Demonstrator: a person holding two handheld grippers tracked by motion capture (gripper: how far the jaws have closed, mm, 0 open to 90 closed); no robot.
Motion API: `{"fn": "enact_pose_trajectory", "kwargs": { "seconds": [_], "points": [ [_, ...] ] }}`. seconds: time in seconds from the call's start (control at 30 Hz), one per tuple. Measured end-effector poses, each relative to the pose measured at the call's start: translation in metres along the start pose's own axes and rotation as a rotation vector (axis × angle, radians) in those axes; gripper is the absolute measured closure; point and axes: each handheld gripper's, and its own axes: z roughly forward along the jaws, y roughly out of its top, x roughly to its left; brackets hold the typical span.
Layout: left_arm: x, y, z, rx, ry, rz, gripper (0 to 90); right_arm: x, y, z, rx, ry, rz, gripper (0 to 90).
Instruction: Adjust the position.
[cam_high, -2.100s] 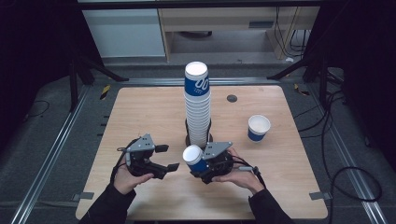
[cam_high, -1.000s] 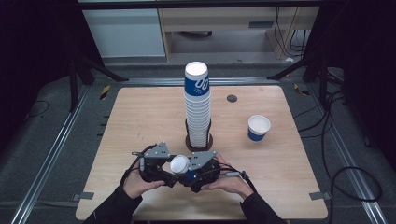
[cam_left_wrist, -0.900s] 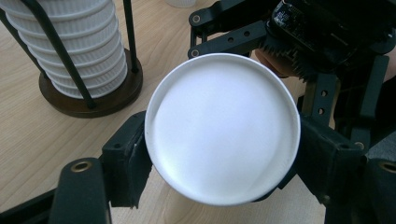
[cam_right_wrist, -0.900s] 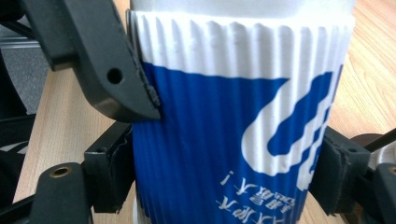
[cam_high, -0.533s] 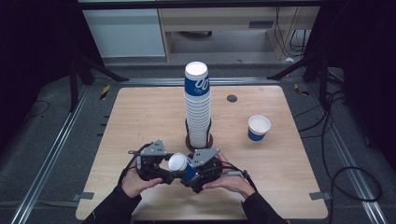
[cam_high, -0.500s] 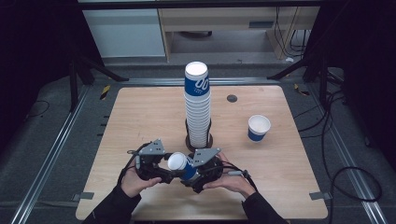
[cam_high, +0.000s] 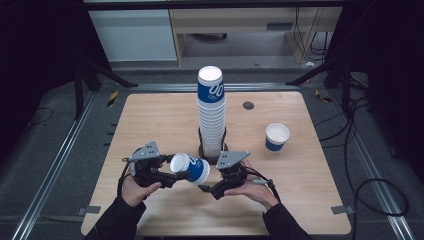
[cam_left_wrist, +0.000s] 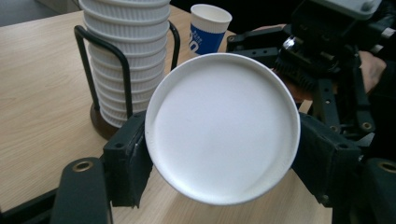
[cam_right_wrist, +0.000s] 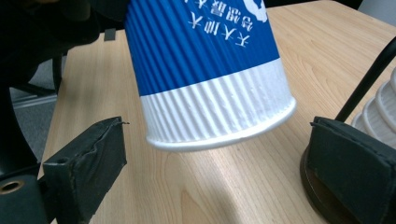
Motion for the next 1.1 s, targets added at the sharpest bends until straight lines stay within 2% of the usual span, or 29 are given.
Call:
{"fn": "enact_pose_trajectory", "kwargs": {
  "seconds": [0.2,0.4,0.6,0.9,1.07,1.1],
  "points": [
    [-0.006,0.0,0.005,-0.006,-0.022,0.019,26.9,0.001,0.0,0.004,-0.035,0.033,0.004,5.3],
    [-0.011,0.0,0.007,-0.012,-0.054,0.03,27.0,0.003,0.0,0.009,-0.04,0.048,-0.006,6.0],
    [-0.01,0.0,0.007,-0.01,-0.062,0.028,26.9,0.003,-0.001,0.008,-0.049,0.049,-0.016,13.7],
    [-0.009,0.0,0.008,-0.009,-0.07,0.008,26.3,0.003,-0.001,0.005,-0.044,0.044,-0.033,16.2],
    [-0.008,0.002,0.006,0.002,-0.069,0.006,21.6,0.002,0.0,0.003,-0.04,0.038,-0.039,16.6],
    [-0.007,0.002,0.006,0.017,-0.072,0.005,21.0,0.002,0.0,0.002,-0.037,0.034,-0.044,16.6]
  ]
}}
